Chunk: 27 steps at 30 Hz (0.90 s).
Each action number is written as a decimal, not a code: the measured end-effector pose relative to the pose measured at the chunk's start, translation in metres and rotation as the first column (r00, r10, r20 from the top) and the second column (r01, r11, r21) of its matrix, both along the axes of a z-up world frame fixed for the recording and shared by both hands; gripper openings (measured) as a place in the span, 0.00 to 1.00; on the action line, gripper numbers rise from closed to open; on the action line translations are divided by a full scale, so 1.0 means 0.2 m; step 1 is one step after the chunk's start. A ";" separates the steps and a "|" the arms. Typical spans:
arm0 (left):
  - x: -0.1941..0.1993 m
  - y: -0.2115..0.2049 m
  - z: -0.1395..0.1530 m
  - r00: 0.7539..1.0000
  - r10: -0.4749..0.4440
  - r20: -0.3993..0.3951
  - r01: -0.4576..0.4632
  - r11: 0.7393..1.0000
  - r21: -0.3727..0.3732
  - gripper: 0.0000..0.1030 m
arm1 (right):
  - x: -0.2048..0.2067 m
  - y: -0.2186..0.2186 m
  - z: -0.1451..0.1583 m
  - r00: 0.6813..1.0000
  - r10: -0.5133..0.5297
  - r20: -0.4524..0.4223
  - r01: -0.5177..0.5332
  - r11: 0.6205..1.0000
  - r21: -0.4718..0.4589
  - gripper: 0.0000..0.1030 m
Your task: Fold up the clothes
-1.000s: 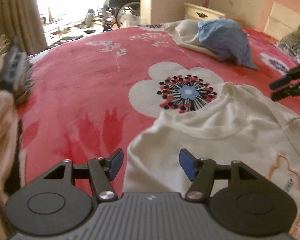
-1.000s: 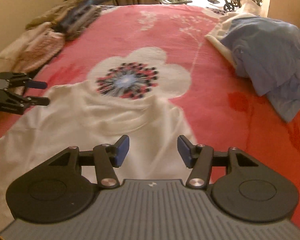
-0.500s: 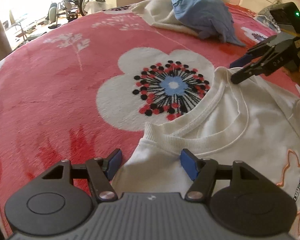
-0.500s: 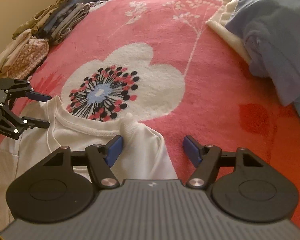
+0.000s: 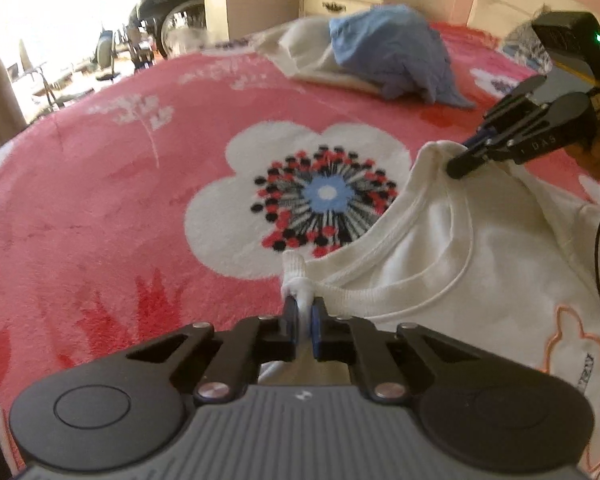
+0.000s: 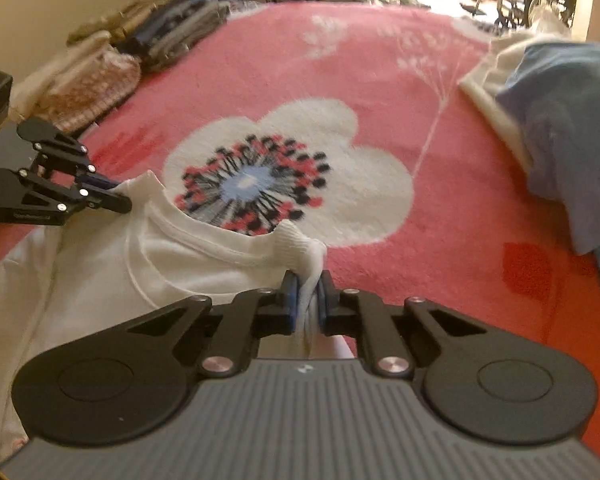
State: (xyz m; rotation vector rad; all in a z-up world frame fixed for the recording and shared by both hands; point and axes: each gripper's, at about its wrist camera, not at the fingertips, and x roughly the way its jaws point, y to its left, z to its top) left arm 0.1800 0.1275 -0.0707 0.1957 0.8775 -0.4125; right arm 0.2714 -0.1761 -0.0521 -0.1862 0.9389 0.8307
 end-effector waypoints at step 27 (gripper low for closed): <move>-1.63 -0.35 0.58 0.972 -0.037 0.230 0.078 0.982 -0.171 0.06 | -1.51 -0.38 0.67 0.963 -0.072 0.259 0.018 0.979 0.204 0.08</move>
